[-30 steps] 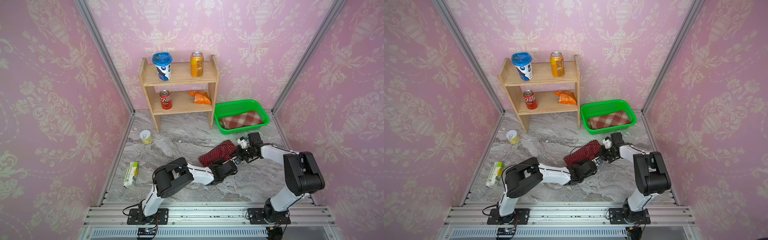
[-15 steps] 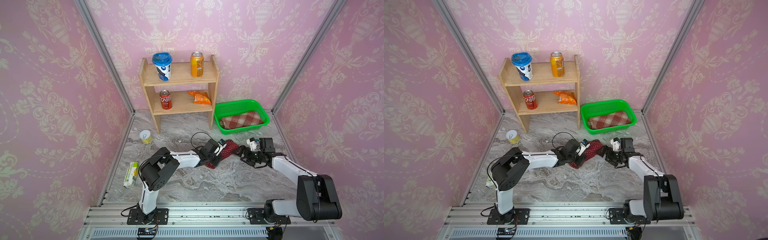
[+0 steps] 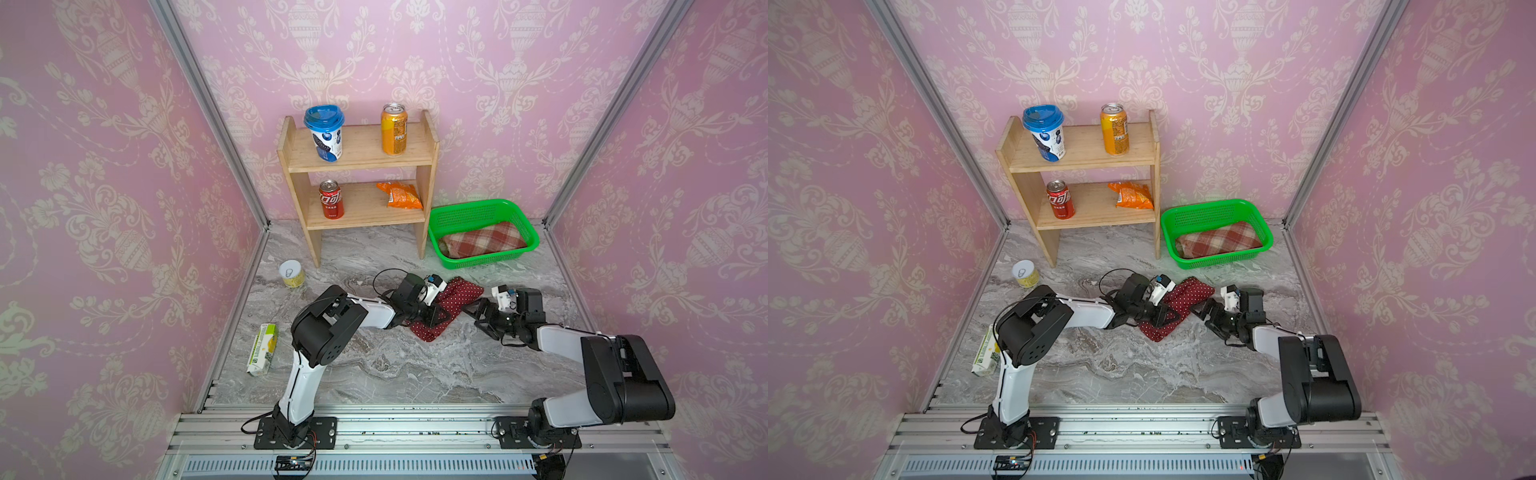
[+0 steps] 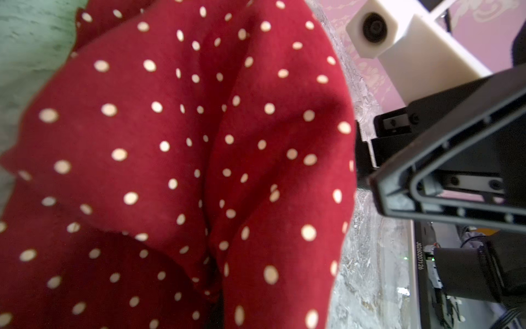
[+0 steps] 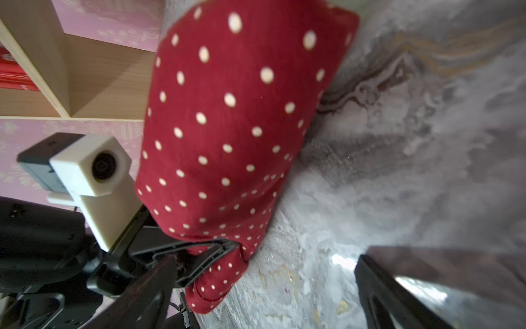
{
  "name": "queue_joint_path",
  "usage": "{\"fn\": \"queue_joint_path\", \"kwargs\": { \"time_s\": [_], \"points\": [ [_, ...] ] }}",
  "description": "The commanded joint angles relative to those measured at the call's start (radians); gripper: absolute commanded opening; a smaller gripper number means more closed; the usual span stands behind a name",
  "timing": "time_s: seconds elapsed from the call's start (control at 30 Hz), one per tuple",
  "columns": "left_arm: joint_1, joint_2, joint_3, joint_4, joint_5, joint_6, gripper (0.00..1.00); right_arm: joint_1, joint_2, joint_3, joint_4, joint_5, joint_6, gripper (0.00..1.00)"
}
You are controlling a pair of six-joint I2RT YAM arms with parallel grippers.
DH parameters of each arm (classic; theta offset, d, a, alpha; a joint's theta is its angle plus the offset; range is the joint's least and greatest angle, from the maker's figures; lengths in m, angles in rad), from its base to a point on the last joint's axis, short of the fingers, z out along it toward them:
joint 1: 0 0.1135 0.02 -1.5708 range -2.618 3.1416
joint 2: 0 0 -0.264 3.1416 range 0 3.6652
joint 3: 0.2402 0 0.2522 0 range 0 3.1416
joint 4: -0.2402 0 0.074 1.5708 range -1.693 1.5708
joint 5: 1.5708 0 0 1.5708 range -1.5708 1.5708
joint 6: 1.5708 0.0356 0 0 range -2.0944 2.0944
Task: Roll up the skirts
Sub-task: Roll the skirt at the center of the board.
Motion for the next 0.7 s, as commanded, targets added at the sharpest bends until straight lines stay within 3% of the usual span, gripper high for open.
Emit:
{"fn": "queue_joint_path", "kwargs": {
  "time_s": [0.0,0.27,0.33,0.4,0.47,0.5,0.53,0.6,0.67],
  "points": [
    [0.015,0.05,-0.034,0.122,0.101,-0.111,0.03,0.007,0.103,0.024,0.165,-0.014,0.084,0.98],
    [0.045,0.108,-0.028,0.222,0.144,-0.2,0.04,0.066,0.289,0.135,0.214,0.027,0.112,0.88],
    [0.052,0.119,-0.026,0.243,0.143,-0.223,0.04,0.071,0.317,0.143,0.224,0.044,0.121,0.82],
    [0.06,0.132,-0.028,0.274,0.145,-0.252,0.08,0.072,0.346,0.158,0.22,0.056,0.129,0.69],
    [0.067,0.145,-0.032,0.302,0.152,-0.278,0.23,0.07,0.362,0.182,0.173,0.086,0.121,0.39],
    [0.069,0.146,-0.036,0.311,0.153,-0.281,0.32,0.071,0.363,0.188,0.157,0.101,0.118,0.19],
    [0.072,0.142,-0.043,0.311,0.15,-0.271,0.47,0.07,0.361,0.193,0.143,0.115,0.118,0.05],
    [0.073,0.095,-0.062,0.235,0.103,-0.181,0.67,0.07,0.355,0.207,0.11,0.118,0.112,0.0],
    [0.074,-0.004,-0.077,0.085,0.007,-0.035,0.79,0.071,0.341,0.224,0.053,0.12,0.092,0.0]
  ]
}}
